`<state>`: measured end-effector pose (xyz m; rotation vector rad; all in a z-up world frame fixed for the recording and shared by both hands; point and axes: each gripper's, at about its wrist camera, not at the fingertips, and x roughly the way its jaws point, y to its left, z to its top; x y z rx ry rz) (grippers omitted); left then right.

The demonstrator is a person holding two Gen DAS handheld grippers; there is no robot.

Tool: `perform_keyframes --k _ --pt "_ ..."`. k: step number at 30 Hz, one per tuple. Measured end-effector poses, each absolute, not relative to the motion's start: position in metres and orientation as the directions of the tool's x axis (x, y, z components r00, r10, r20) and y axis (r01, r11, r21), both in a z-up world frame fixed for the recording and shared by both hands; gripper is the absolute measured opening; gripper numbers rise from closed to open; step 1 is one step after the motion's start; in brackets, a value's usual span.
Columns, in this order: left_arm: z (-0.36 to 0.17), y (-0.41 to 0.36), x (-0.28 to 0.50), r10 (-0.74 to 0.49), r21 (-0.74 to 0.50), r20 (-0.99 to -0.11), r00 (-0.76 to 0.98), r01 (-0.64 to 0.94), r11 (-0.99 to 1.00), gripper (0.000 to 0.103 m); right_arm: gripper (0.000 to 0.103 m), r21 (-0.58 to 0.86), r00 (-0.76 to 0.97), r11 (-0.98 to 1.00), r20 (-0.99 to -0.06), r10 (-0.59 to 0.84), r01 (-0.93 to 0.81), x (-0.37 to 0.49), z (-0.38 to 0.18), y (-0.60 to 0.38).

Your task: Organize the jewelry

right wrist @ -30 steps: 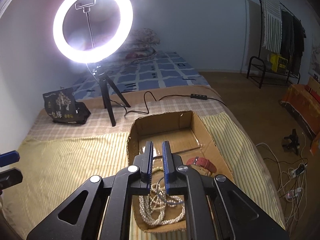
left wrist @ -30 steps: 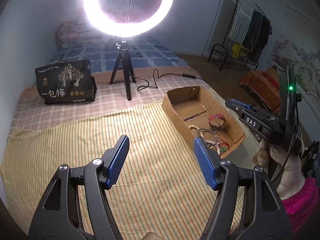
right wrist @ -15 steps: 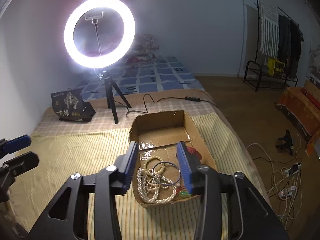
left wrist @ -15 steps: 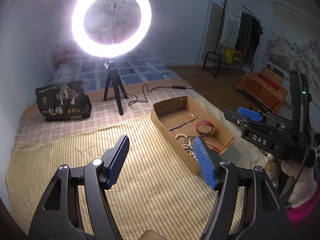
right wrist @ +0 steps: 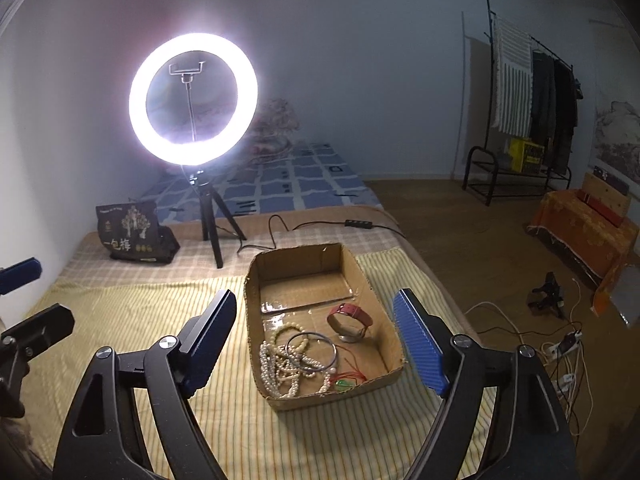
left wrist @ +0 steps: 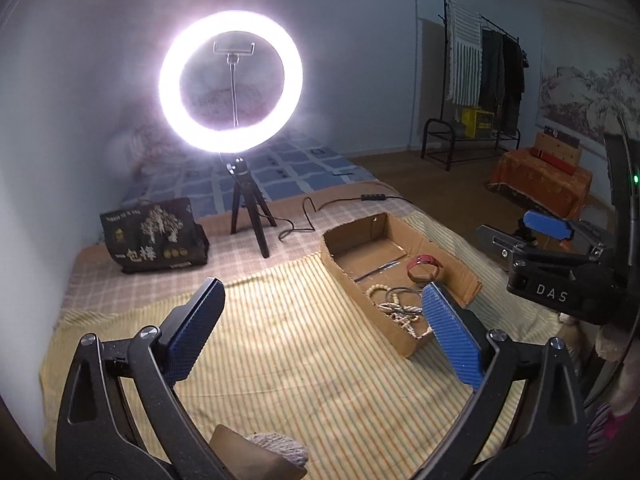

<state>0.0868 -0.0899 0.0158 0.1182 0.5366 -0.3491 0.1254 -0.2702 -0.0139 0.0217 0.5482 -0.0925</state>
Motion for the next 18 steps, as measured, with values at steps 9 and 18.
perform_keyframes --k 9,18 --pt "0.0115 -0.0906 0.0831 -0.289 0.027 -0.526 0.8 0.356 0.934 0.103 0.081 -0.031 0.855 0.993 -0.507 -0.112 0.112 0.1213 -0.0152 -0.269" --pt "0.011 -0.0889 0.0848 -0.298 0.006 -0.539 0.788 0.357 0.934 0.103 0.081 -0.046 0.853 0.992 -0.507 -0.127 0.121 0.1218 -0.0188 -0.2706"
